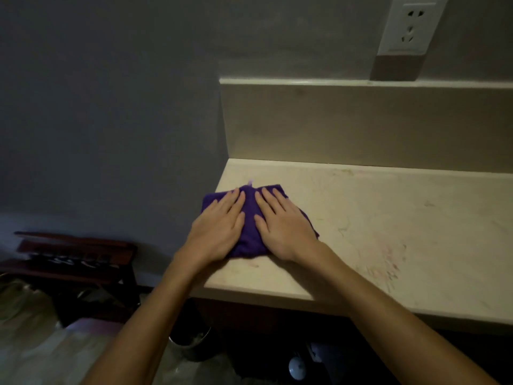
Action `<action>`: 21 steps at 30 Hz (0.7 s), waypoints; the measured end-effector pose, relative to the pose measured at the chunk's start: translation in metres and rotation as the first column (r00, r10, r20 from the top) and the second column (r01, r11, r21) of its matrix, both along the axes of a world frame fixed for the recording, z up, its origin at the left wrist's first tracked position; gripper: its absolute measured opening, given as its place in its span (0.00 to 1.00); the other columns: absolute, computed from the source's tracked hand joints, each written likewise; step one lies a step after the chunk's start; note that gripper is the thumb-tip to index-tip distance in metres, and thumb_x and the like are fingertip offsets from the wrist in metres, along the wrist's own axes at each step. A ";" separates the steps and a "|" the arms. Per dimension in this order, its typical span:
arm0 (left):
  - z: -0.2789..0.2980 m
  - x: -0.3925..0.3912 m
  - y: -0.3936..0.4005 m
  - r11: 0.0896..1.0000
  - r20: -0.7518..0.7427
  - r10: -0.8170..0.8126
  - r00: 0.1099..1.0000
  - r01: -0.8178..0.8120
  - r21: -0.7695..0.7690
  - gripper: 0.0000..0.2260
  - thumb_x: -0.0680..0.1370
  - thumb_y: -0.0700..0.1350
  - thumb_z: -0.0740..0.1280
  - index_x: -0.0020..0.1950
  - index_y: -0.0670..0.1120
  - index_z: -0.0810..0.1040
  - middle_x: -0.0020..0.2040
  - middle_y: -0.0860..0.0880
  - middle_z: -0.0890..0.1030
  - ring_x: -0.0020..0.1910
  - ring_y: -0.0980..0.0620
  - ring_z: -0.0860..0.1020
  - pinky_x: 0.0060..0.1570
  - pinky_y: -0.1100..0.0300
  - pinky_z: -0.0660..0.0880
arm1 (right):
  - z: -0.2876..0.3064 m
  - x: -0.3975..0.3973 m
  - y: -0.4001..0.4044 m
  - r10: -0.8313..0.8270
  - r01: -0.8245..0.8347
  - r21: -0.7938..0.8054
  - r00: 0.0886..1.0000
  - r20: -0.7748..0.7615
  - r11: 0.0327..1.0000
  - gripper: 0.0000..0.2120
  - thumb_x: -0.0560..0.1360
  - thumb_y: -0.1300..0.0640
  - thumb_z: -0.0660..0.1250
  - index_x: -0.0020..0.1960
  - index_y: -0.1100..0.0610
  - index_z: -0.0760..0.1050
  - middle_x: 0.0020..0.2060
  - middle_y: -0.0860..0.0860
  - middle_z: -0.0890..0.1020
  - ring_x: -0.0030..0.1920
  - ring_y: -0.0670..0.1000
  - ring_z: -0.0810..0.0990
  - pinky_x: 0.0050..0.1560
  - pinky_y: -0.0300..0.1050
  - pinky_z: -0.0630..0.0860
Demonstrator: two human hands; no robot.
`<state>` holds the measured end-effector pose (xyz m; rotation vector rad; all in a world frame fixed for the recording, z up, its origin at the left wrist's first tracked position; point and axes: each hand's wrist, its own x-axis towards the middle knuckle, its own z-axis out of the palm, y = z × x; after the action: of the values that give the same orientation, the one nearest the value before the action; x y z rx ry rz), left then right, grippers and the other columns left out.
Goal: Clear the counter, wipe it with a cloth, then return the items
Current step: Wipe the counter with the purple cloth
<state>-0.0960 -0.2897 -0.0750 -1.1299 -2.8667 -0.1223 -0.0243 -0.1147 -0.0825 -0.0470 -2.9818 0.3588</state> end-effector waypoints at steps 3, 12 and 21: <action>0.002 -0.071 0.028 0.996 -0.042 -0.002 0.999 -0.002 -0.092 0.35 0.80 0.53 0.32 0.84 0.40 0.52 0.84 0.44 0.52 0.83 0.48 0.51 0.80 0.49 0.54 | -0.002 -0.074 0.017 -0.057 0.057 0.006 0.998 0.029 0.998 0.40 0.77 0.40 0.32 0.84 0.56 0.54 0.83 0.54 0.57 0.83 0.56 0.54 0.82 0.54 0.51; 0.001 -0.134 0.048 0.999 0.017 0.037 0.999 -0.036 -0.021 0.24 0.88 0.47 0.45 0.84 0.41 0.51 0.84 0.45 0.52 0.83 0.49 0.51 0.81 0.51 0.51 | -0.001 -0.141 0.025 -0.092 0.092 0.007 0.994 0.057 0.996 0.29 0.86 0.45 0.44 0.84 0.55 0.50 0.84 0.53 0.53 0.83 0.55 0.49 0.83 0.54 0.46; -0.018 0.008 -0.040 0.993 0.031 0.010 0.999 -0.014 0.114 0.34 0.80 0.56 0.36 0.83 0.45 0.56 0.83 0.51 0.54 0.82 0.56 0.55 0.81 0.54 0.52 | -0.004 0.010 -0.036 0.024 -0.024 -0.018 0.999 -0.034 1.000 0.35 0.81 0.41 0.40 0.84 0.55 0.55 0.83 0.53 0.58 0.83 0.54 0.52 0.82 0.55 0.50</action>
<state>-0.0878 -0.3293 -0.0927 -1.0992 -2.8502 -0.3006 -0.0144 -0.1503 -0.0870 -0.0068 -2.9479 0.3857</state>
